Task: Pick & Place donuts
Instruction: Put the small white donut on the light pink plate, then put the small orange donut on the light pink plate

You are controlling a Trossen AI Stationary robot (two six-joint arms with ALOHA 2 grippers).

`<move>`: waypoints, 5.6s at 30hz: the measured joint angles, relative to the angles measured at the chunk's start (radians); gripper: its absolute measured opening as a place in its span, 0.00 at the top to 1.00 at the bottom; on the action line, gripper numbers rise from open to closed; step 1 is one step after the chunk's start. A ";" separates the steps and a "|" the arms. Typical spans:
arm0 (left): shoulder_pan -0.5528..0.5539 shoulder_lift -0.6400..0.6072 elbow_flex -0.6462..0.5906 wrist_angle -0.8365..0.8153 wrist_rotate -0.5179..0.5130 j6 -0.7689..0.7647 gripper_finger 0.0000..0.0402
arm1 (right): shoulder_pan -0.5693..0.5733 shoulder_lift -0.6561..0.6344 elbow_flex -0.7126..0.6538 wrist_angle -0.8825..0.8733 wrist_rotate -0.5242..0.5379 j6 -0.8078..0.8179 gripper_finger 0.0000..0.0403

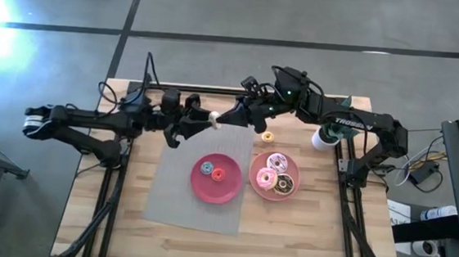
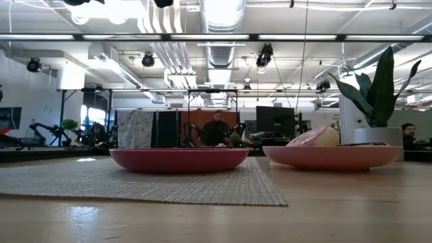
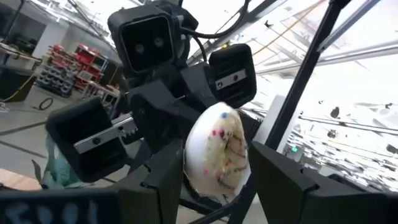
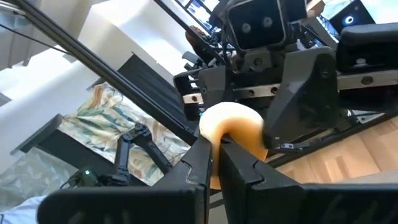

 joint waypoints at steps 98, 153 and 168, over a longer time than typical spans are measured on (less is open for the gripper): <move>0.242 -0.008 -0.040 -1.389 -0.486 -0.151 0.61 | -0.034 -0.042 0.000 -0.878 0.419 -0.193 0.35; 0.645 0.576 0.121 -1.153 -0.352 0.363 0.66 | -0.045 -0.043 0.000 -0.902 0.420 -0.208 0.36; 0.647 0.521 0.131 -1.206 -0.411 0.342 1.00 | -0.044 -0.043 0.000 -0.904 0.418 -0.274 0.38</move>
